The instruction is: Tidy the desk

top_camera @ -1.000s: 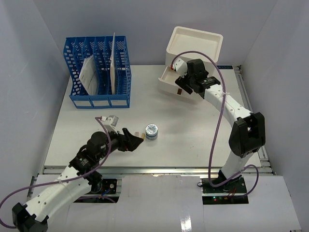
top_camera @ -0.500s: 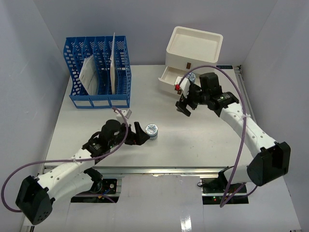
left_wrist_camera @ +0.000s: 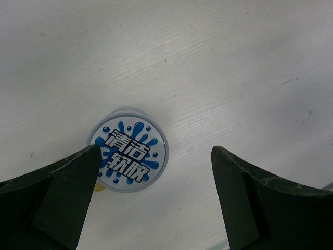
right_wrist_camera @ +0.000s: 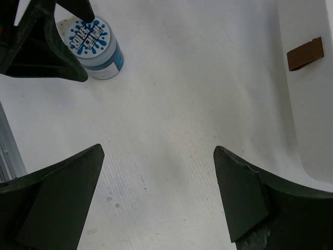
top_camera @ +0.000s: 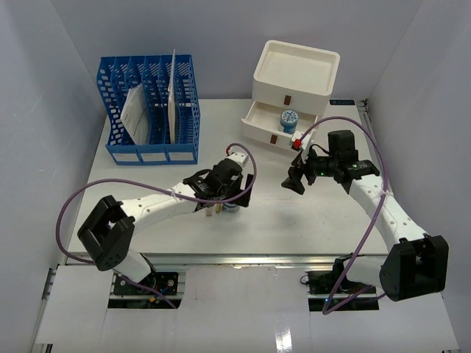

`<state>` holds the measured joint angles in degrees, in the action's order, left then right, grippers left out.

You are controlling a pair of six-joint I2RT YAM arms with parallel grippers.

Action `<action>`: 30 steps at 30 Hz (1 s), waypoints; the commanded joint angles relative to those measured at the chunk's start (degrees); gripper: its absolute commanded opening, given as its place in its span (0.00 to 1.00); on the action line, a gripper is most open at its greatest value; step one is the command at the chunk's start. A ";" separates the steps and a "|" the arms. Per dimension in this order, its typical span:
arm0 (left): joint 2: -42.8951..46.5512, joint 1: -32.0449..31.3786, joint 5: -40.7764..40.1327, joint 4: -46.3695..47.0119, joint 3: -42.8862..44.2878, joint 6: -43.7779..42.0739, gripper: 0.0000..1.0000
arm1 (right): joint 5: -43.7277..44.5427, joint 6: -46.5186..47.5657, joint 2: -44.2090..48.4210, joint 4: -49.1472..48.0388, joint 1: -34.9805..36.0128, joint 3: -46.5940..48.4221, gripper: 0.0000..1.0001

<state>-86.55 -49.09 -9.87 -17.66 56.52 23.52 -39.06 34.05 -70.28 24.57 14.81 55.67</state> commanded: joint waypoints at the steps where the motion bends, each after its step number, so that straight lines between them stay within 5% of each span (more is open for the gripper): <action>1: -4.93 -2.02 -10.02 -10.20 6.62 -1.64 0.98 | -5.34 -1.09 2.14 -2.82 -1.76 -1.38 0.92; 19: -2.76 -5.92 -18.93 -11.09 8.22 -3.22 0.98 | -7.24 -0.84 2.00 -2.95 -3.46 -3.19 0.92; 30: -8.97 -5.86 -20.63 -12.18 8.69 -3.66 0.98 | -7.82 -0.81 1.55 -2.86 -4.13 -3.46 0.92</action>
<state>-93.42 -54.63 -28.28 -28.75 64.20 20.40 -45.12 33.39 -68.95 22.91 11.21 52.58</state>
